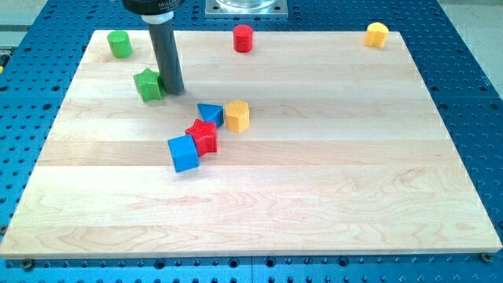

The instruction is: Place the green star at the center left corner

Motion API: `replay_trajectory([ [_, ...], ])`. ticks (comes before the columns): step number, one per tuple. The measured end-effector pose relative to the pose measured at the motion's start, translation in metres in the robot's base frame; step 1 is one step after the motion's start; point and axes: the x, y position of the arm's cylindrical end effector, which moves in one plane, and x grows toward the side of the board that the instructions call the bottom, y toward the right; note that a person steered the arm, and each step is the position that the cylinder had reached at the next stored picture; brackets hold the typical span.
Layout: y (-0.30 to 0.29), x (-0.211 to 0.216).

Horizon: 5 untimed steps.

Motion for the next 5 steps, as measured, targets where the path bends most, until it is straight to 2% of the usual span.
replay_trajectory([
  [2, -0.023, -0.020],
  [3, -0.053, 0.031],
  [4, -0.085, 0.061],
  [5, -0.072, 0.021],
])
